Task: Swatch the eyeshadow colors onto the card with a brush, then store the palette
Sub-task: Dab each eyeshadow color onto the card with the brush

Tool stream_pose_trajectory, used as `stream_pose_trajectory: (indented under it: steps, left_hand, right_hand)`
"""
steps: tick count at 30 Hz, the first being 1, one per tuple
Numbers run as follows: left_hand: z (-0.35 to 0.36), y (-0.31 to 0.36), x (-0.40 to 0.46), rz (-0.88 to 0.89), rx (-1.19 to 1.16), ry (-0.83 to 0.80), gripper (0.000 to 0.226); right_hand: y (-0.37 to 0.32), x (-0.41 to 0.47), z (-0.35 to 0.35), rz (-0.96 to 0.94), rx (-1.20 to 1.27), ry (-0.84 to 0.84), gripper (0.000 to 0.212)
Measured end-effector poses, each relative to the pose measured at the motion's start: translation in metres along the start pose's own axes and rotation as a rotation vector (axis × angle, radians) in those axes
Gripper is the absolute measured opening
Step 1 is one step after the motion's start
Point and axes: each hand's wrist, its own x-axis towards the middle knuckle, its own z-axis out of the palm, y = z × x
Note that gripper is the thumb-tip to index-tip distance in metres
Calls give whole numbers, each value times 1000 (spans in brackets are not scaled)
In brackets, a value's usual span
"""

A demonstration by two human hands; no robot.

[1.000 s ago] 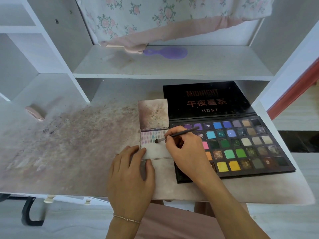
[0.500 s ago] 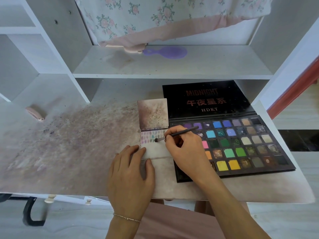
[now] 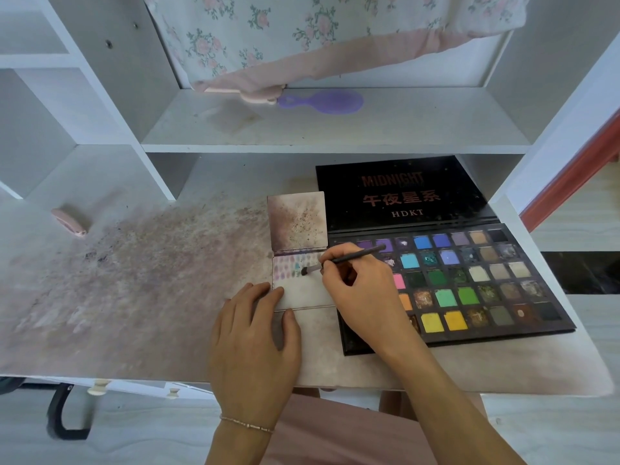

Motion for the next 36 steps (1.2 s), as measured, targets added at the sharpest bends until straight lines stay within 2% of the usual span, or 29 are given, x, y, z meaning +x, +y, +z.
stream_pose_trajectory:
  steps: [8,12,21,30,36]
  left_hand:
    - [0,-1,0,8,-5,11,37]
    - [0,-1,1,-8,-21,15,32]
    - [0,-1,1,-6,-31,17,40]
    - [2,0,1,-13,-52,20,42]
    - [4,0,1,-9,-43,54,42]
  right_hand:
    - [-1,-2,-7,-45,205,144,24]
    - [-1,-9,-17,-62,231,184,28]
    - [20,-38,-59,-80,160,294,34]
    - [43,-51,-101,-53,-16,510,14]
    - [64,-59,-122,25,-22,581,18]
